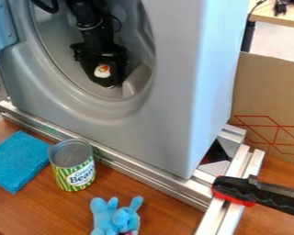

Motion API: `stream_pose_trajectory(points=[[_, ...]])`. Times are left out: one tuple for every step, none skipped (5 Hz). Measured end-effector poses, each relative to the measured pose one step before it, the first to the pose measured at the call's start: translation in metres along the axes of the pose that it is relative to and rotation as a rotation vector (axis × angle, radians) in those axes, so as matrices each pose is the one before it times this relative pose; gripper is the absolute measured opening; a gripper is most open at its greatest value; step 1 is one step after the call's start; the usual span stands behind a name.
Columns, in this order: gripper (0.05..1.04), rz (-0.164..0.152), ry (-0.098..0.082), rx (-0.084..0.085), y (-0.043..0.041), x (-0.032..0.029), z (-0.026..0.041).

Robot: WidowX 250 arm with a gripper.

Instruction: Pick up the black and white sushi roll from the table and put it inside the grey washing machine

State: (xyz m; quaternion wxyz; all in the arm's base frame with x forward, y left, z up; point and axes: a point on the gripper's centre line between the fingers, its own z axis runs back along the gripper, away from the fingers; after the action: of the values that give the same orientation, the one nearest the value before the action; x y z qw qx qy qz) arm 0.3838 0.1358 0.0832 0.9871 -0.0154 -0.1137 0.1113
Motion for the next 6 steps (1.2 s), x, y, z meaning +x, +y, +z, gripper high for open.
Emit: stream_pose_trajectory(points=[[0.969, -0.0181, -0.0283, -0.0072, -0.00398, -0.01069, 0.00117], [0.969, 0.0296, -0.0208, -0.0260, 0.00292, -0.01720, 0.00384], [0.971, 0.0081, -0.0049, -0.0042, 0.00451, -0.01849, 0.00640], [0.991, 0.0667, 0.0910, 0.0650, 0.02485, -0.04629, -0.00002], [0.997, -0.0096, 0.1131, 0.0987, 0.01040, -0.05139, -0.00343], [0.999, -0.0456, 0.1252, 0.0221, 0.00044, -0.04294, -0.01088]])
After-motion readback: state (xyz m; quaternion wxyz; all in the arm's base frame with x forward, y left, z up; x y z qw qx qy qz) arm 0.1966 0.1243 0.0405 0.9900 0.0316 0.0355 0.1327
